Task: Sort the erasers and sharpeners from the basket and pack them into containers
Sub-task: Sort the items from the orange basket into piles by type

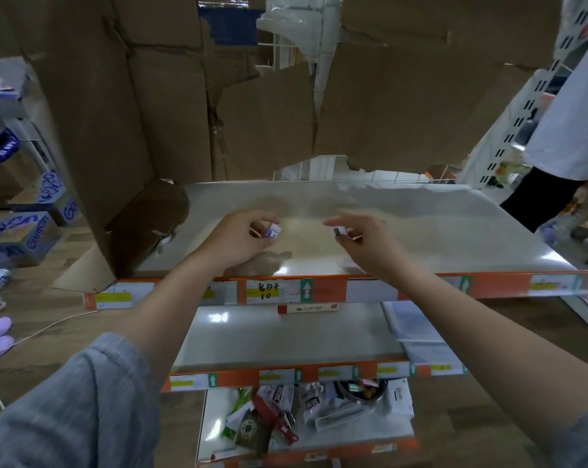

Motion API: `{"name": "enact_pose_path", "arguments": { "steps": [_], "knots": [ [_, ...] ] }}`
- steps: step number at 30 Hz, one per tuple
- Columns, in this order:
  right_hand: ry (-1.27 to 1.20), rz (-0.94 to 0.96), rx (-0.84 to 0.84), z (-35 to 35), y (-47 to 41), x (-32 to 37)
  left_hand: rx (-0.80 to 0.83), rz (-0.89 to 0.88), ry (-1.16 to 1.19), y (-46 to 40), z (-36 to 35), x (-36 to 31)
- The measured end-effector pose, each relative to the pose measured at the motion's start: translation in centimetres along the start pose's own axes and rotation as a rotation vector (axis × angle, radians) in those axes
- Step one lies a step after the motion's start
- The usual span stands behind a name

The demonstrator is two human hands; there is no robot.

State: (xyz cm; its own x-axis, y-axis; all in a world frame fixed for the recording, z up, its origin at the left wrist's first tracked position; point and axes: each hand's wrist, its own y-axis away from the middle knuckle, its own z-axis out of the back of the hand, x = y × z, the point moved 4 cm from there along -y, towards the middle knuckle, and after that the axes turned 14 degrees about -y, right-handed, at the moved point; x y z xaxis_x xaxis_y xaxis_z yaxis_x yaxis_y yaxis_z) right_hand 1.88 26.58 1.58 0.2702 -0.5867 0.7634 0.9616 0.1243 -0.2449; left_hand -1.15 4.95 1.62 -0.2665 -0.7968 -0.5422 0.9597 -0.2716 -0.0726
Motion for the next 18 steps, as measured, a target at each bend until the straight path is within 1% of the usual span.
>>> {"name": "enact_pose_path", "arguments": {
  "steps": [4,9,11,13,16,18],
  "knots": [
    [-0.043,-0.074,-0.132,1.4,2.4,-0.3,0.014,-0.017,0.042,0.2,-0.5,-1.3],
    [0.003,-0.135,-0.319,2.8,5.9,1.7,0.083,-0.057,0.025,0.9,-1.2,-3.0],
    [-0.009,-0.168,-0.391,2.9,7.7,2.4,0.082,-0.083,0.037,1.5,-1.2,-3.6],
    [-0.01,-0.225,-0.476,2.6,10.4,3.1,0.108,-0.149,0.037,2.2,-1.5,-4.6],
    [0.003,-0.297,-0.6,2.5,14.7,3.8,0.175,-0.298,0.019,3.8,-2.5,-7.0],
    [0.004,-0.347,-0.653,2.8,17.3,4.1,0.192,-0.384,0.006,5.1,-3.0,-8.6]
  ]
}}
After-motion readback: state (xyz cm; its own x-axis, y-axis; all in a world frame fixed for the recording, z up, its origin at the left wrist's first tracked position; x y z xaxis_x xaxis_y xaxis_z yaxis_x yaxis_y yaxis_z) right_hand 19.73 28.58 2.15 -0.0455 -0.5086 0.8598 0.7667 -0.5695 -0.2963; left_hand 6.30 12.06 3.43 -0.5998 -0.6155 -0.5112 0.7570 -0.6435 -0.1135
